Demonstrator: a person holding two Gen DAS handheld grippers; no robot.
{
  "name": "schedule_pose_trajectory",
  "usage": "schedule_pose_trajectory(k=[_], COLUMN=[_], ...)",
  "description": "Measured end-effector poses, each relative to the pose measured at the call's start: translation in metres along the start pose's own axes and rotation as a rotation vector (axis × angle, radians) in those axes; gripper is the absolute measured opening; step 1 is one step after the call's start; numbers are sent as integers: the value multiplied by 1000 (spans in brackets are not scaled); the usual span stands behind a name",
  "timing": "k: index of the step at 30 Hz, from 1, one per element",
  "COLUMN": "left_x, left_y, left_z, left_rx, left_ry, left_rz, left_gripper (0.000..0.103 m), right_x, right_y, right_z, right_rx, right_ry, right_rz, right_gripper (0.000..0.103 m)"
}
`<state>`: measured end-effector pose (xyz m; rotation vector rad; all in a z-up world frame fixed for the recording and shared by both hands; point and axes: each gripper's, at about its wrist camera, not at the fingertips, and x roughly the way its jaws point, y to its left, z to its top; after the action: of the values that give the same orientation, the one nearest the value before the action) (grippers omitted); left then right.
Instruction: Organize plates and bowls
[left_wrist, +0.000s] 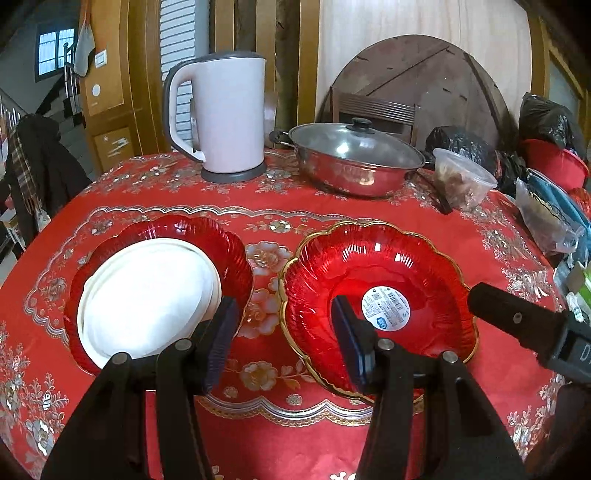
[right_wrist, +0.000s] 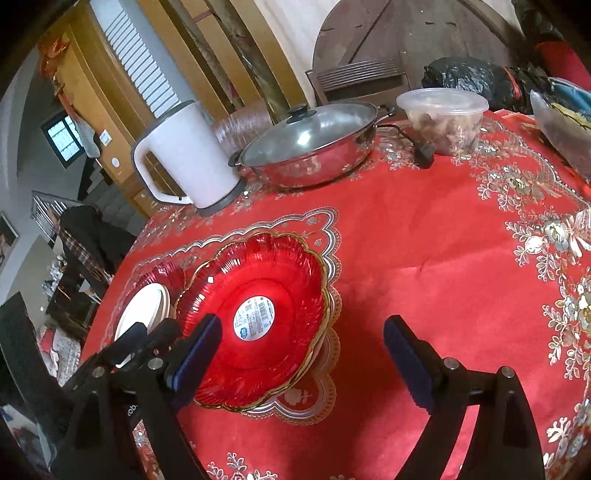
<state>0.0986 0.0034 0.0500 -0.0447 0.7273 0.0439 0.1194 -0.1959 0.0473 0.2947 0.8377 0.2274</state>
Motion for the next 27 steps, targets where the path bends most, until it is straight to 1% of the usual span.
schedule_pose_trajectory(k=[12, 16, 17, 19, 23, 25, 26, 27], left_x=[0, -1, 0, 3, 8, 9, 12, 15], left_y=[-3, -5, -5, -4, -1, 0, 0, 0], left_z=[-2, -2, -2, -2, 0, 1, 2, 3], left_rx=[7, 14, 14, 14, 7, -1, -3, -4], left_ry=[1, -10, -6, 10, 42, 58, 84, 112], left_rz=[9, 18, 16, 12, 11, -8, -28, -43], left_gripper=[51, 51, 51, 51, 51, 51, 53, 56], right_x=[2, 1, 1, 0, -1, -1, 0, 2], right_y=[5, 8, 8, 8, 5, 1, 0, -2], right_z=[-2, -4, -4, -5, -3, -1, 0, 2], right_rx=[-28, -51, -57, -53, -36, -18, -11, -1], right_ry=[14, 6, 4, 1, 0, 9, 15, 30], right_rz=[-15, -45, -52, -50, -46, -29, -22, -10], right_gripper=[91, 92, 94, 97, 99, 102, 102, 102])
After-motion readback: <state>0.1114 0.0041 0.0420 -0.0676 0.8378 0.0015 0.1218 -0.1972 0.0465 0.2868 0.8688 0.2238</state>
